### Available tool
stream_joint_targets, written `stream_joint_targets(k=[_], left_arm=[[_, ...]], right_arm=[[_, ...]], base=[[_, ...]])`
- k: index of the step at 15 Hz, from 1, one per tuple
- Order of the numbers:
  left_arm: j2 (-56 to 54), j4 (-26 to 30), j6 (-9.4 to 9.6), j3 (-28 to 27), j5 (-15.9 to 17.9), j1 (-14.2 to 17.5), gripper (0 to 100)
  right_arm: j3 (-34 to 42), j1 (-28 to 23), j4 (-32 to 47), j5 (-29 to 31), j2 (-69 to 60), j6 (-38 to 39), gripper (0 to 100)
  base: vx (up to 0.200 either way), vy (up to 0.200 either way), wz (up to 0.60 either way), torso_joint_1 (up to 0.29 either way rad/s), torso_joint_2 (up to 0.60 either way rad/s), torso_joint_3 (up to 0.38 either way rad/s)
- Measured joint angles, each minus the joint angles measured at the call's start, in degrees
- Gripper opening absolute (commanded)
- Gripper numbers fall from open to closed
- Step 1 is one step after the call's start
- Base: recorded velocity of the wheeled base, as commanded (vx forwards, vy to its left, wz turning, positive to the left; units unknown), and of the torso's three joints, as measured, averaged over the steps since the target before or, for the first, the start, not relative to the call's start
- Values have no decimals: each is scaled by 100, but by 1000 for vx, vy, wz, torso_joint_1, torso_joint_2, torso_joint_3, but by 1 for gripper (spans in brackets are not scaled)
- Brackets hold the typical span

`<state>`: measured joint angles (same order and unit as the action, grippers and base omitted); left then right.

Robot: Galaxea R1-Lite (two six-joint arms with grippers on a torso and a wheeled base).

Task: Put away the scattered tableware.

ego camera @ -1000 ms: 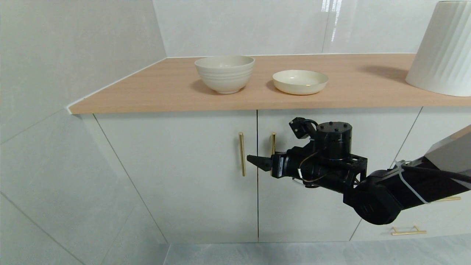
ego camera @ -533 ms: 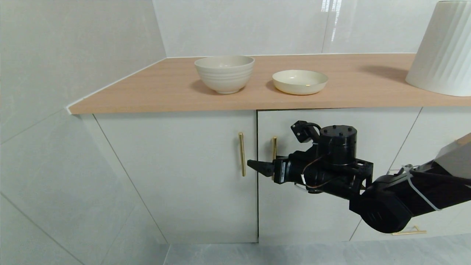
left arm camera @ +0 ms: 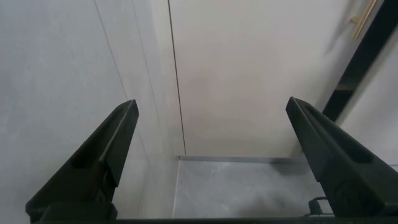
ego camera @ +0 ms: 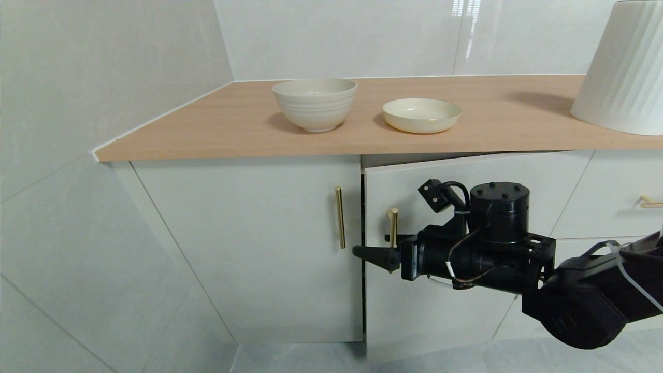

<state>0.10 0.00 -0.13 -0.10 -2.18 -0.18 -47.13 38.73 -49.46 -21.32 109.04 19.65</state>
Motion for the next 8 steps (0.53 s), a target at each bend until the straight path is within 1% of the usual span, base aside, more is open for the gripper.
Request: stream_joint_targets(k=[2, 4, 5, 8], left_arm=[[0, 0, 54, 0, 0, 0, 100], [0, 0, -5, 0, 0, 0, 100], [0, 0, 0, 0, 0, 0, 100], [0, -21, 196, -45, 51, 0, 100]], right_arm=[[232, 85, -24, -262, -146, -20, 100], [455, 126, -41, -460, -282, -55, 100], [584, 140, -74, -486, -340, -61, 100], [934, 158, -363, -569, -477, -59, 100]], base=[[0, 0, 0, 0, 0, 0], [0, 0, 0, 0, 0, 0], [0, 0, 0, 0, 0, 0], [0, 0, 0, 0, 0, 0]])
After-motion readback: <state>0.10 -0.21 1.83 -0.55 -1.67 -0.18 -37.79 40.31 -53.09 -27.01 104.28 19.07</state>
